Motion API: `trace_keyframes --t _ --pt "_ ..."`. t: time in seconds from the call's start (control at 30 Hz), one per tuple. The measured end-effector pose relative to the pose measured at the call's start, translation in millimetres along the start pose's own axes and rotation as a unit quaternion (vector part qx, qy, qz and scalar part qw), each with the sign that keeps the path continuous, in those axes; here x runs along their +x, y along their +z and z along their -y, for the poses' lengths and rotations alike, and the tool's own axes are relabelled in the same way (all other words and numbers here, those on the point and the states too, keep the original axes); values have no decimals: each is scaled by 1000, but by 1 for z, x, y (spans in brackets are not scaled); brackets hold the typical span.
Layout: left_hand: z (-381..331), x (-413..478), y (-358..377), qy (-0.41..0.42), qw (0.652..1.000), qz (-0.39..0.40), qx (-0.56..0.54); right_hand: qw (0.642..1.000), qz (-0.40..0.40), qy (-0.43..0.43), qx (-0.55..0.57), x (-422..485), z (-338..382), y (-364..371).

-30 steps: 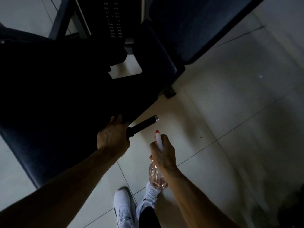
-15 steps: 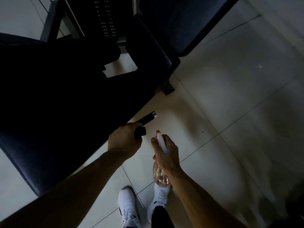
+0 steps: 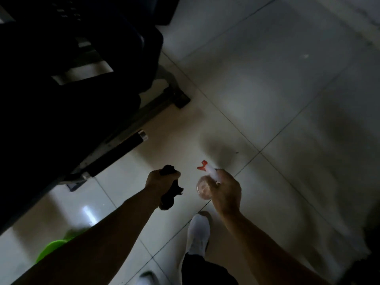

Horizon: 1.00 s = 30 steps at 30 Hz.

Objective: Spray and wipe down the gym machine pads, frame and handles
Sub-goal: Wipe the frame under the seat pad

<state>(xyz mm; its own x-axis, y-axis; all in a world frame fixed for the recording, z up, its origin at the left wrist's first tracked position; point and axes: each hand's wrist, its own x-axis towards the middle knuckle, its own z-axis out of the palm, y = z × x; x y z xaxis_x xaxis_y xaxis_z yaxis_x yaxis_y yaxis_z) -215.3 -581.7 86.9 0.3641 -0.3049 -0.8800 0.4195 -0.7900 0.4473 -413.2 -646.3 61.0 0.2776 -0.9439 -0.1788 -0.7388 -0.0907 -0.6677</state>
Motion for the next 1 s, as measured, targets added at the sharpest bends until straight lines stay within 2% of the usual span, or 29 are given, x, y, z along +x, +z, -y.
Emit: trace_keyframes --t 0.07,0.17,0.2,0.27,0.4,0.47,0.6,0.67,0.7,0.73,0.8,0.83,0.87,0.93,1.0 --pt "18 46 11 -19 999 13 -46 1000 20 20 -6 20 -36 30" --pt "33 111 18 -46 989 98 -101 995 54 19 -77 58 -84 76" --pt "37 126 20 -37 982 141 -120 994 60 13 -86 68 -92 86" --pt "46 161 23 37 970 204 -127 995 63 15 -69 87 -116 113" --pt "44 182 26 105 945 282 -125 994 77 42 -60 96 -146 136" --pt "42 186 27 102 945 278 -135 995 56 68 -45 97 -149 138" --pt "36 153 14 128 960 236 -86 992 97 64 -51 100 -111 121" --pt "24 125 9 156 966 195 -62 989 108 80 64 100 -72 105" --pt "15 113 8 179 967 172 -56 972 124 107 166 98 -50 98" --pt "7 102 8 206 965 155 -53 937 158 157 270 94 -28 91" --pt "-6 81 8 266 956 128 3 842 238 228 426 86 13 82" --pt "-11 68 5 313 942 109 54 811 251 224 478 82 32 79" --pt "-14 56 -2 374 918 86 101 799 243 209 509 76 52 75" --pt "-19 23 -26 495 846 15 196 805 188 173 535 68 94 72" --pt "-21 -12 -61 556 762 -91 321 846 115 128 504 59 133 70"
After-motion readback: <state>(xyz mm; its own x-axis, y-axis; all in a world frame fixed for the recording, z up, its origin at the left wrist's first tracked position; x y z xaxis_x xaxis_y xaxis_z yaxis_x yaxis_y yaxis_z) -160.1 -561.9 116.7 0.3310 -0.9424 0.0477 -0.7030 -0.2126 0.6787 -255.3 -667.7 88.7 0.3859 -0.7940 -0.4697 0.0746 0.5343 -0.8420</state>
